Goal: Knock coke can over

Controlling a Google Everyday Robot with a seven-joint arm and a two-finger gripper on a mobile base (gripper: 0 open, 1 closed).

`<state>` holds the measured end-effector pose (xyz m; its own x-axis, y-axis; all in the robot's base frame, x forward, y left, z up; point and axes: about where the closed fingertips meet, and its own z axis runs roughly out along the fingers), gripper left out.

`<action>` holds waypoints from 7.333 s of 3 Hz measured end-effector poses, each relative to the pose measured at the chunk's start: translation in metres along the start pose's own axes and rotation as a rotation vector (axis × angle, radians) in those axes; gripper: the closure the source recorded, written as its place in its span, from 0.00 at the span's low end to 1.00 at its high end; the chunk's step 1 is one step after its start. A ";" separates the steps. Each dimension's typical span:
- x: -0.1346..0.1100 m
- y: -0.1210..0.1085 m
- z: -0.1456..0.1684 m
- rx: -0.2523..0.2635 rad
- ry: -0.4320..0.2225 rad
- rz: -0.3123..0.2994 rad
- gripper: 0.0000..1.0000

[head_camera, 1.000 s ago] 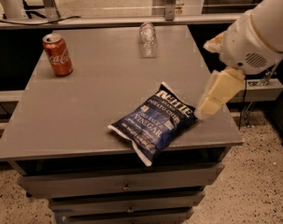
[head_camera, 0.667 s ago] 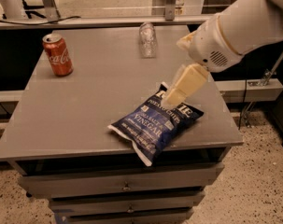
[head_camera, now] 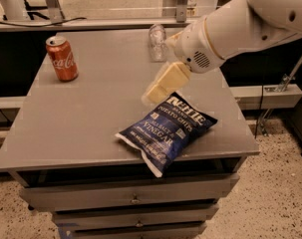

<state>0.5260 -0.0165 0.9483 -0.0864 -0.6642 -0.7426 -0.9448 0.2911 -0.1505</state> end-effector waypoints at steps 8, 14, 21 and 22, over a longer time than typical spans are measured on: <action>-0.153 -0.048 0.254 -0.120 -0.499 -0.159 0.00; -0.162 -0.054 0.250 -0.150 -0.488 -0.117 1.00; -0.129 -0.008 0.194 -0.205 0.256 -0.746 1.00; -0.119 0.007 0.208 -0.230 0.321 -0.824 1.00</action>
Offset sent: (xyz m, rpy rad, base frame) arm 0.0683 0.1542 -0.0239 0.3293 -0.1084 0.2027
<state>0.5958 0.2073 0.8996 0.5920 -0.7709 -0.2352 -0.7833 -0.4816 -0.3931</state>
